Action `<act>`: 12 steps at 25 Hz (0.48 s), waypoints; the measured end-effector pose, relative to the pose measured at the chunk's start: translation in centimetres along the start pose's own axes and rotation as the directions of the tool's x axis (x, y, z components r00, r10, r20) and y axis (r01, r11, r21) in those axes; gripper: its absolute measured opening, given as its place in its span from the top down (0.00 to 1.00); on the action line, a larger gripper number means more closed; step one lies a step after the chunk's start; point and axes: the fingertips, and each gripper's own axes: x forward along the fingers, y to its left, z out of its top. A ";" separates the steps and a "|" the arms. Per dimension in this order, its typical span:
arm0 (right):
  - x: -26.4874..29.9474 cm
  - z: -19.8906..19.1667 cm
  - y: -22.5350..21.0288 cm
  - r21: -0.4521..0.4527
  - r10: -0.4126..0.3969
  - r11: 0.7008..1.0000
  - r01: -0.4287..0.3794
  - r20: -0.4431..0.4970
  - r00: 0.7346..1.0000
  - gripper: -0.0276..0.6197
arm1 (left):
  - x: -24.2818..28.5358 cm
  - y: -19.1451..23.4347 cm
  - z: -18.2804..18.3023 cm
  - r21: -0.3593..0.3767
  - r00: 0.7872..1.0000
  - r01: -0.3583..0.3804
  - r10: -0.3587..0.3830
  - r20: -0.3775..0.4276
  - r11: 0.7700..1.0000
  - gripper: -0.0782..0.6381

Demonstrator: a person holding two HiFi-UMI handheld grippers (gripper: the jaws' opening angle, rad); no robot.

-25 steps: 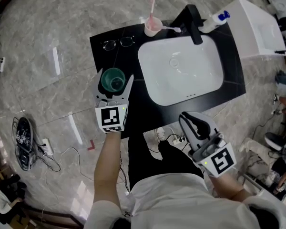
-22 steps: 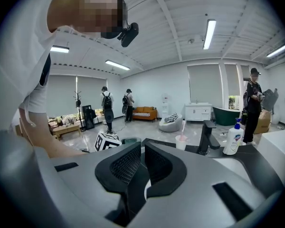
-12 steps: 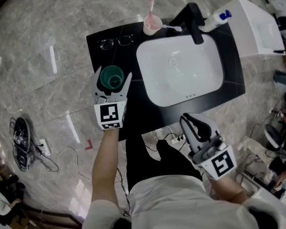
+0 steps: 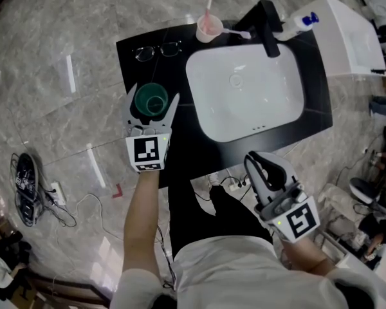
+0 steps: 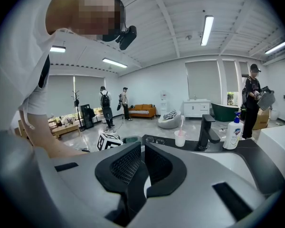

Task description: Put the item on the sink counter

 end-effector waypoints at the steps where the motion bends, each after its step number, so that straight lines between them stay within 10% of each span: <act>1: 0.0 0.0 0.0 0.001 0.001 1.000 -0.001 0.002 1.000 0.88 | 0.0 0.0 0.0 -0.002 1.000 0.000 0.000 -0.001 1.000 0.34; 12: -0.4 0.0 -0.3 0.001 -0.010 1.000 0.010 0.015 1.000 0.88 | 0.2 0.0 -0.2 -0.003 1.000 0.001 -0.001 -0.015 1.000 0.34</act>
